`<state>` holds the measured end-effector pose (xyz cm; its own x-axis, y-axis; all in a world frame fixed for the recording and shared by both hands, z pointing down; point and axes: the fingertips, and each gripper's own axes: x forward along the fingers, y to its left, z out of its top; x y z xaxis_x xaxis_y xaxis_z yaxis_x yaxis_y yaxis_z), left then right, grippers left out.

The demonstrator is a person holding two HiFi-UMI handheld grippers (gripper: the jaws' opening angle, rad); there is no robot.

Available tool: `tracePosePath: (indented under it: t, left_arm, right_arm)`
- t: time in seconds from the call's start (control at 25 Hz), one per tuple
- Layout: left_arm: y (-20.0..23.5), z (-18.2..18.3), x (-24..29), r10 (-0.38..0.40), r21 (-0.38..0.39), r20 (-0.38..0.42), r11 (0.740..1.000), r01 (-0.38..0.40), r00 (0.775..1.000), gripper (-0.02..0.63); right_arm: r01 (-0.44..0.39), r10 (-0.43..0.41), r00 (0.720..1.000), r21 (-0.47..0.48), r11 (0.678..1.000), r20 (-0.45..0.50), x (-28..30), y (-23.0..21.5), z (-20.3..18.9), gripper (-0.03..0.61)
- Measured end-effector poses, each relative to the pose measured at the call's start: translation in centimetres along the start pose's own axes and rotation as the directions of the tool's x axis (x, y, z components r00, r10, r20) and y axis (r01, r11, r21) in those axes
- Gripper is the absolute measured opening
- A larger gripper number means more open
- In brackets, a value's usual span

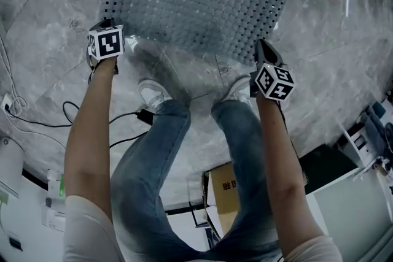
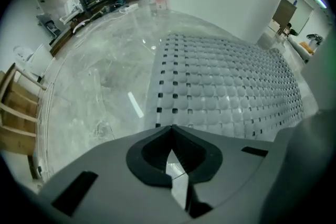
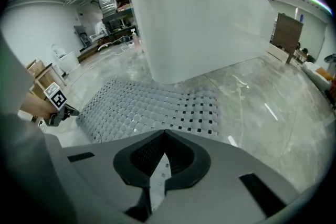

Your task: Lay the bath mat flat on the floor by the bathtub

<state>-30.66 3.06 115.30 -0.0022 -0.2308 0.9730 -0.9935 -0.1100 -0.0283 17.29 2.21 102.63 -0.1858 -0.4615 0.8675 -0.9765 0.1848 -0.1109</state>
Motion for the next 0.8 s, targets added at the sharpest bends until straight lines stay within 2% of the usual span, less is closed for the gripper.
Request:
tracePosePath:
  t: [0.12,0.4,0.52,0.64,0.8]
  left_arm:
    - [0.0,-2.3,2.1,-0.017,0.005,-0.069,1.0,0.017,0.997,0.015]
    - [0.4,-1.7,1.3,0.027,0.017,-0.063,1.0,-0.026,0.998,0.015]
    - [-0.2,-2.1,1.3,0.027,0.024,-0.075,0.999,-0.025,0.997,0.015]
    - [-1.3,-1.0,-0.8,0.024,0.044,-0.032,0.999,-0.023,0.999,0.015]
    - [-3.8,0.6,-5.8,-0.004,0.025,-0.006,1.0,0.004,1.0,0.015]
  right_arm:
    - [0.029,-0.029,1.0,0.006,1.0,-0.006,-1.0,-1.8,-1.2,0.026]
    - [0.053,-0.053,0.998,0.015,0.998,-0.017,-1.8,-4.6,-3.4,0.026]
    - [0.035,-0.034,0.999,0.018,0.999,-0.023,-2.2,-4.8,-3.0,0.026]
    - [0.01,-0.01,1.0,0.002,1.0,-0.02,-3.4,-4.6,-1.9,0.026]
    - [0.003,-0.003,1.0,0.007,1.0,-0.014,-5.8,-5.0,0.1,0.026]
